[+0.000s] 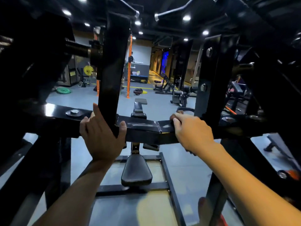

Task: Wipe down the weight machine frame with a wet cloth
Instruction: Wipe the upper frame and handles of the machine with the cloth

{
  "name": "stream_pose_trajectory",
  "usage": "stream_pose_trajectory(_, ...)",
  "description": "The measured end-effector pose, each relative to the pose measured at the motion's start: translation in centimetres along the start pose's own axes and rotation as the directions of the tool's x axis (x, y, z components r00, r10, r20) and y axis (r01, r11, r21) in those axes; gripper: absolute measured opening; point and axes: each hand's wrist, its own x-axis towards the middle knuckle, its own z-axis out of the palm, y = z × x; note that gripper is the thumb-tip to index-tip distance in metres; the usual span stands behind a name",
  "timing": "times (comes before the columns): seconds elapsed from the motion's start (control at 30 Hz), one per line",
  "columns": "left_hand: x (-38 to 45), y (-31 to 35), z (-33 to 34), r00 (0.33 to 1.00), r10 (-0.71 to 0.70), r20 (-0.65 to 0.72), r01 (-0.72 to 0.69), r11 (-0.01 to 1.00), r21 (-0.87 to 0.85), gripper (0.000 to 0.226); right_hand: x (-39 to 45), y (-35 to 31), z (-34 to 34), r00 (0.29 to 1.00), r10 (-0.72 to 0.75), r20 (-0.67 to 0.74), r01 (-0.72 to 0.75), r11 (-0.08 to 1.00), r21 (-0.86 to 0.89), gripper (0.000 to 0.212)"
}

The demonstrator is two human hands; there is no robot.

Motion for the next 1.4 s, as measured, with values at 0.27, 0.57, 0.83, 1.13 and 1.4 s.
stream_pose_trajectory(0.27,-0.1,-0.2,-0.2,1.0,0.015,-0.006,-0.015,1.0,0.002,0.08,-1.3,2.1,-2.9,0.991,0.119,0.063,-0.107,0.98,-0.167,0.033)
stream_pose_trajectory(0.57,0.0,0.1,-0.8,1.0,0.027,-0.015,-0.027,1.0,-0.005,0.077,-2.6,-1.4,-0.3,0.996,-0.088,0.025,0.09,0.991,-0.094,0.033)
stream_pose_trajectory(0.83,0.0,0.0,-1.0,0.999,0.024,0.023,-0.025,1.0,0.008,0.078,-1.3,-3.9,1.6,0.999,0.008,0.044,0.0,0.986,-0.168,0.022)
stream_pose_trajectory(1.13,0.2,-0.1,-1.5,0.991,0.068,0.117,-0.083,0.988,0.13,0.085,-0.4,0.7,0.0,0.994,0.109,-0.012,-0.109,0.978,-0.176,0.034)
stream_pose_trajectory(1.4,0.2,-1.6,-2.9,0.957,0.181,0.226,-0.224,0.957,0.186,0.115,-2.5,1.6,-1.9,0.998,0.026,0.05,-0.015,0.978,-0.209,0.037)
